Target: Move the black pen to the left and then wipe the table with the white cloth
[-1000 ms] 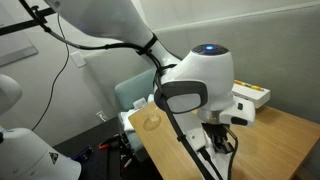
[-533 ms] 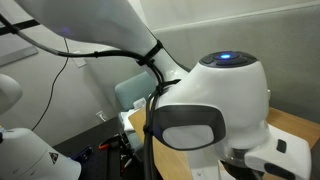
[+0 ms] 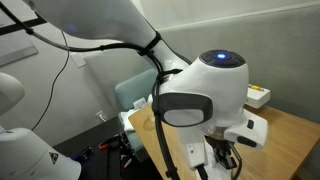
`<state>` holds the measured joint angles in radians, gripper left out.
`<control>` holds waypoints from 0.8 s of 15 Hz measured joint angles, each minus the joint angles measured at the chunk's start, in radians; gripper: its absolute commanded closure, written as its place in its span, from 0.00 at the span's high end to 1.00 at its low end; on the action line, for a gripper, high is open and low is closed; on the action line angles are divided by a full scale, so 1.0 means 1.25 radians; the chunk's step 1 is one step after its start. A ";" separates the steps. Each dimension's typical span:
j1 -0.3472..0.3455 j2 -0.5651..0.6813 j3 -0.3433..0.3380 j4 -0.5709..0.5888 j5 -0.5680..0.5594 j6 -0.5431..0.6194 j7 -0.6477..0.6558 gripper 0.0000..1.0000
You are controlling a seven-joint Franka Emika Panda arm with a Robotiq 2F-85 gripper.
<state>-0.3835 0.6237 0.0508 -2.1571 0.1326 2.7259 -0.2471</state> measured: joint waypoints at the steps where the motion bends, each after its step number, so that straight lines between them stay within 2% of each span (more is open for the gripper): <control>1: -0.008 -0.001 0.029 -0.002 0.017 -0.016 -0.018 0.00; 5: -0.015 -0.007 0.113 -0.005 0.078 -0.071 -0.076 0.00; 8: -0.012 -0.020 0.138 -0.006 0.106 -0.099 -0.098 0.00; 10: -0.017 -0.040 0.155 -0.012 0.137 -0.088 -0.145 0.00; 12: -0.038 -0.073 0.197 -0.026 0.196 -0.053 -0.231 0.00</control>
<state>-0.4306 0.5322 0.2966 -2.1894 0.3773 2.6602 -0.5359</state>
